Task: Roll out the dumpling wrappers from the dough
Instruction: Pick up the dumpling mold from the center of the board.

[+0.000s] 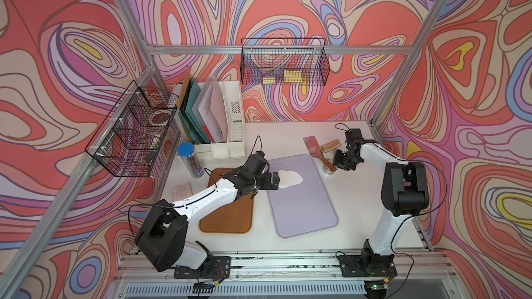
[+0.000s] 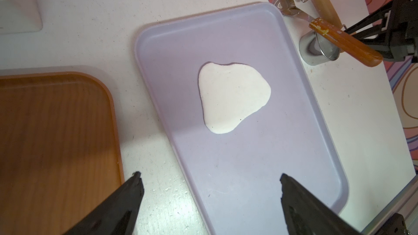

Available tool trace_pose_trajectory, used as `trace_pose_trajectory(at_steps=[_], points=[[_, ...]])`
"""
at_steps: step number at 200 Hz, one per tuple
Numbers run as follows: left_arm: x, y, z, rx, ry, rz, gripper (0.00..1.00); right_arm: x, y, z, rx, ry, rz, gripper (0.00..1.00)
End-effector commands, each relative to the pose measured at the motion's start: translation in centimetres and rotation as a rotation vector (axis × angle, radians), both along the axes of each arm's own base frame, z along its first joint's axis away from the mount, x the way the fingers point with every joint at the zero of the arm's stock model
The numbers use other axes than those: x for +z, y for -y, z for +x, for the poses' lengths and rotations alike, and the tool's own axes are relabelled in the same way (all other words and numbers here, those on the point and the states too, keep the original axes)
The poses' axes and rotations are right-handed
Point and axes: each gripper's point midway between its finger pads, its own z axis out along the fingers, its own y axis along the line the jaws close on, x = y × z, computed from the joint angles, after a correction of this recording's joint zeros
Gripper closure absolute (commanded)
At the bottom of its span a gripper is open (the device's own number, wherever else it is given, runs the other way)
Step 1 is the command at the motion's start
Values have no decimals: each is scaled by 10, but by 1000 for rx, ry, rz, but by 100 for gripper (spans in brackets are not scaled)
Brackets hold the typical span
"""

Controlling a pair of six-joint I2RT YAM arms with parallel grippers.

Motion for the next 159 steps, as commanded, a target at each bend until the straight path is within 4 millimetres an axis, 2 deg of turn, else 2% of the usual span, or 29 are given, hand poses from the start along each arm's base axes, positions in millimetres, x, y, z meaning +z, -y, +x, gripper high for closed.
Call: trace_pose_trajectory(at_steps=[1, 22, 36, 57, 74, 103, 115, 119, 146, 159], points=[[0, 6, 3, -7, -3, -14, 0, -6, -1, 10, 9, 2, 3, 74], [-2, 7, 3, -7, -8, -10, 0, -16, 1, 8, 11, -26, -4, 86], [-3, 7, 3, -9, -14, -9, 0, -15, 6, 6, 12, -29, -36, 95], [-5, 8, 2, -11, -23, -14, 0, -6, 20, 0, 12, -43, -121, 100], [-4, 8, 2, -11, -24, -12, 0, 13, 33, -7, 15, -52, -201, 100], [-1, 5, 3, -3, -16, -3, 0, 75, 46, -19, 17, -6, -338, 100], [1, 3, 5, 3, -16, -11, 0, 94, 34, -20, 55, 10, -367, 100], [2, 2, 5, 6, -16, -15, 0, 111, 28, -20, 64, 46, -363, 100], [2, -8, 7, 47, -45, -22, 2, 158, -28, -19, 167, 149, -364, 100], [0, -14, 7, 65, -61, -24, 2, 169, -63, -20, 245, 172, -349, 100]])
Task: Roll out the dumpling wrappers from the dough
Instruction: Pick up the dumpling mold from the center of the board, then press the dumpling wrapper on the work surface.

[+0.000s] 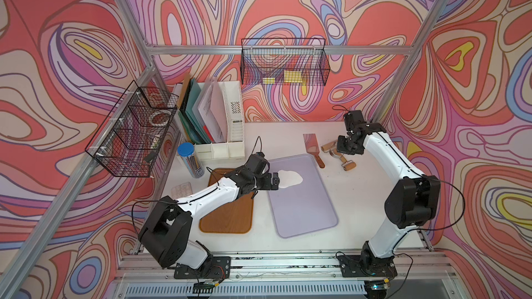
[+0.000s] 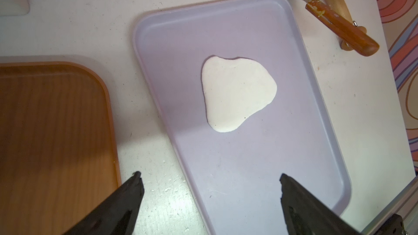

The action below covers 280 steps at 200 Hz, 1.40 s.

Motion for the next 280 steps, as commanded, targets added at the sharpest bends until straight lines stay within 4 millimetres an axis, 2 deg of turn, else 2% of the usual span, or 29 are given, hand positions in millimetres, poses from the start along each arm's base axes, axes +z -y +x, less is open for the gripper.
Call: trace_pose_trajectory(at_steps=[1, 11, 13, 28, 41, 62, 84, 102, 135, 207, 237, 246, 280], points=[[9, -9, 3, 40, -21, -19, 2, 16, -44, -18, 112, -33, -44, 100], [7, -15, 4, 56, -30, -14, 2, 24, -74, -20, 182, -24, -38, 100], [8, -15, 4, 58, -32, -15, 2, 16, -80, -19, 195, -44, -42, 100], [7, -23, 5, 81, -39, -15, 3, 2, -123, -23, 291, -89, -35, 100], [7, -29, 7, 99, -40, -14, 7, -15, -151, -25, 349, -117, -19, 100], [5, -44, 11, 152, -49, -6, 9, -47, -181, -28, 399, -159, 14, 100], [1, -48, 14, 174, -78, -56, 10, -74, -200, -29, 426, -188, 53, 100], [0, -45, 15, 165, -85, -71, 10, -94, -202, -32, 423, -223, 40, 100], [-6, -41, 17, 164, -100, -79, 10, -123, -194, -39, 412, -277, -1, 100], [-13, -35, 17, 153, -134, -101, 12, -155, -198, -43, 414, -313, 17, 100], [-14, -34, 16, 151, -137, -102, 13, -160, -196, -47, 413, -322, 19, 100], [-8, -31, 22, 148, -107, -125, 13, -162, -195, -48, 411, -329, 17, 100], [-8, -24, 24, 130, -112, -134, 25, -181, -187, -57, 398, -384, -9, 100]])
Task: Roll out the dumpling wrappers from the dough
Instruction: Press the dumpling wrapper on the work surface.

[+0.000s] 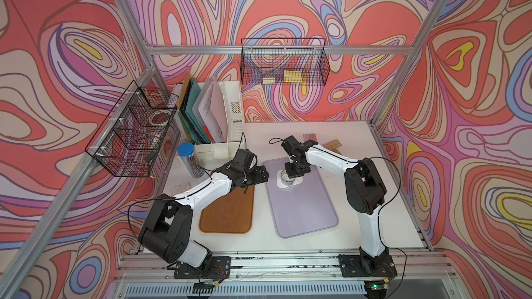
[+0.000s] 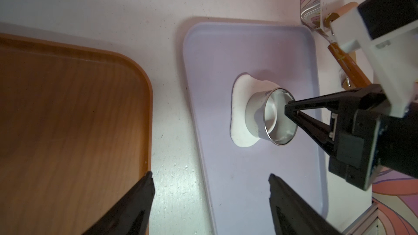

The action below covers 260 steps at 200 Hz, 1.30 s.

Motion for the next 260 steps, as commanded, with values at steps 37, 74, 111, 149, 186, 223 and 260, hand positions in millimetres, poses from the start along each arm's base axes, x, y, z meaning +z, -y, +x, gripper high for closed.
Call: trace_pose_trajectory(at_steps=[37, 74, 111, 149, 186, 223, 260], points=[[-7, 32, 14, -59, -23, -52, 50, -47, 14, -21, -16, -110, -82, 100], [-15, 63, 28, -93, -68, -133, 53, -48, 14, -21, -15, -108, -81, 100], [-31, 88, 30, -116, -130, -191, 53, -45, 7, -19, -8, -111, -52, 100], [-45, 97, 36, -111, -166, -189, 61, -44, 0, -19, -8, -115, -15, 100], [-50, 101, 42, -109, -177, -182, 72, -46, -3, -20, -7, -127, 7, 100], [-60, 99, 40, -103, -208, -144, 90, -49, -5, -23, -7, -141, 17, 100], [-88, 90, 21, -105, -276, -5, 98, -55, -10, -28, -7, -178, 47, 100]])
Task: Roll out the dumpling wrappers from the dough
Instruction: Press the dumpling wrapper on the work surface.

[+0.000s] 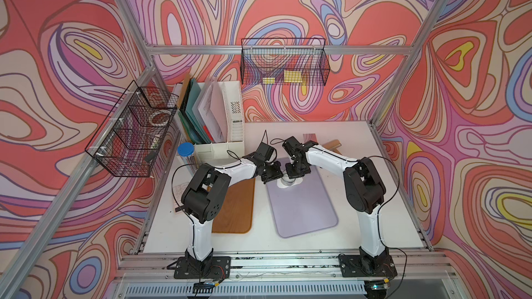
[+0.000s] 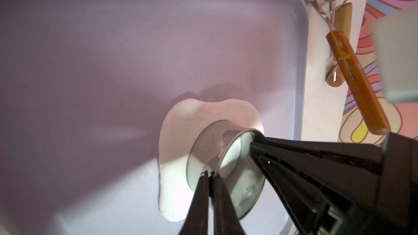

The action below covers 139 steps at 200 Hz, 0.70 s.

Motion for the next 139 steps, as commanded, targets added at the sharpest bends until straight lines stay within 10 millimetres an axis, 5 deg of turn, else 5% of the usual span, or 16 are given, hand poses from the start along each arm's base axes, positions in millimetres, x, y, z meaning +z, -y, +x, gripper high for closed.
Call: trace_pose_trajectory(at_steps=[1, 47, 77, 139], points=[[-37, -9, -18, -10, -83, 139, 99, -46, -9, -28, 7, -154, 22, 100], [-80, -18, -47, -45, -165, 268, 100, -73, -2, -31, -40, -227, 41, 100], [-80, -17, -50, -58, -152, 299, 100, -86, 22, -36, -108, -258, 29, 100], [-81, -12, -41, -78, -144, 332, 100, -106, 35, -38, -149, -296, -51, 100]])
